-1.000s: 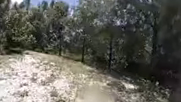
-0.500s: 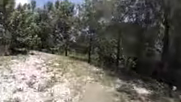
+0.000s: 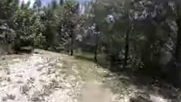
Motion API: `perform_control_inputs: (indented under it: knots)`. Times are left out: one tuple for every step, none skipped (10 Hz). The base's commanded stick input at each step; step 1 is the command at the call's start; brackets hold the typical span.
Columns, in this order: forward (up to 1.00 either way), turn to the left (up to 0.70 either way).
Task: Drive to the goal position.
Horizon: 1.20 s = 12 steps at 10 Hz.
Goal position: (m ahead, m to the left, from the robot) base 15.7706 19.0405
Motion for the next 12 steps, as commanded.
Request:
perform_control_inputs:
  knots:
    - [0.50, 0.00]
    - [0.50, 0.00]
    - [0.50, 0.00]
    - [0.50, 0.00]
    - [0.50, 0.00]
    - [0.50, 0.00]
    - [0.50, 0.00]
    - [0.50, 0.00]
    - [0.50, 0.14]
    - [0.50, 0.47]
    - [0.50, 0.48]
    - [0.50, 0.21]
